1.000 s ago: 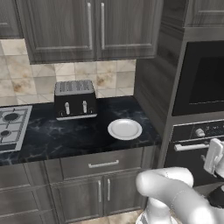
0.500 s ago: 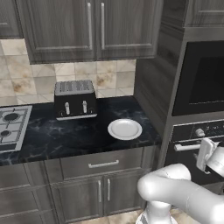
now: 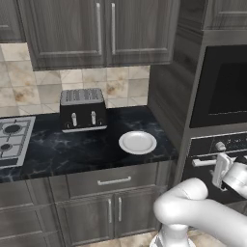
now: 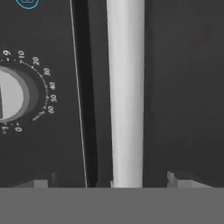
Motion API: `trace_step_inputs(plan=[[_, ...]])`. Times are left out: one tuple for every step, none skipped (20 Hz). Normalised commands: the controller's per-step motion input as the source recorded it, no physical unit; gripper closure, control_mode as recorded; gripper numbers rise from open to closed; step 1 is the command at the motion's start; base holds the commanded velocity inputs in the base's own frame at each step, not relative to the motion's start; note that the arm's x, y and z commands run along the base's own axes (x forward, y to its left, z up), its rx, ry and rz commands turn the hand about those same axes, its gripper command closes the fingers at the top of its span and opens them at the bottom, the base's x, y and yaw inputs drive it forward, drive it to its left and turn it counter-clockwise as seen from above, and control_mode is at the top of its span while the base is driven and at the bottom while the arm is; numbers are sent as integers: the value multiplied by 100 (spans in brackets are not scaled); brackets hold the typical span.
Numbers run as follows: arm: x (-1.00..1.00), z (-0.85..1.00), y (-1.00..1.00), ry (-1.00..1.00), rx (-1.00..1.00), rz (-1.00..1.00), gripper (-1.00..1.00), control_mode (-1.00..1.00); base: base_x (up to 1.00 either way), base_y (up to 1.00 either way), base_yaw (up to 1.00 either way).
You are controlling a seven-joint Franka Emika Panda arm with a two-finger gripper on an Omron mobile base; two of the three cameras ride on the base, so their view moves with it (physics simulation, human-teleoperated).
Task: Take the fish from the oven and place it on the plate on the counter.
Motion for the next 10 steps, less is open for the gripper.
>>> trace_step_inputs(plan=[[28,-24,-9,0,0,0,-100,-100,0,0,0],[27,-24,-8,0,0,0,-100,-100,0,0,0],[27,-24,-9,0,0,0,-100,-100,0,0,0],[30,-24,-6,0,0,0,-100,-100,0,0,0],[31,-23,-9,0,0,0,-100,-100,0,0,0],[35,-24,-6,0,0,0,-100,-100,0,0,0],[37,-27,-6,0,0,0,-100,-100,0,0,0],[39,-29,-4,0,0,0,-100,-100,0,0,0],[39,-29,-4,0,0,0,-100,-100,0,0,0],[37,-26,-4,0,0,0,-100,-100,0,0,0]])
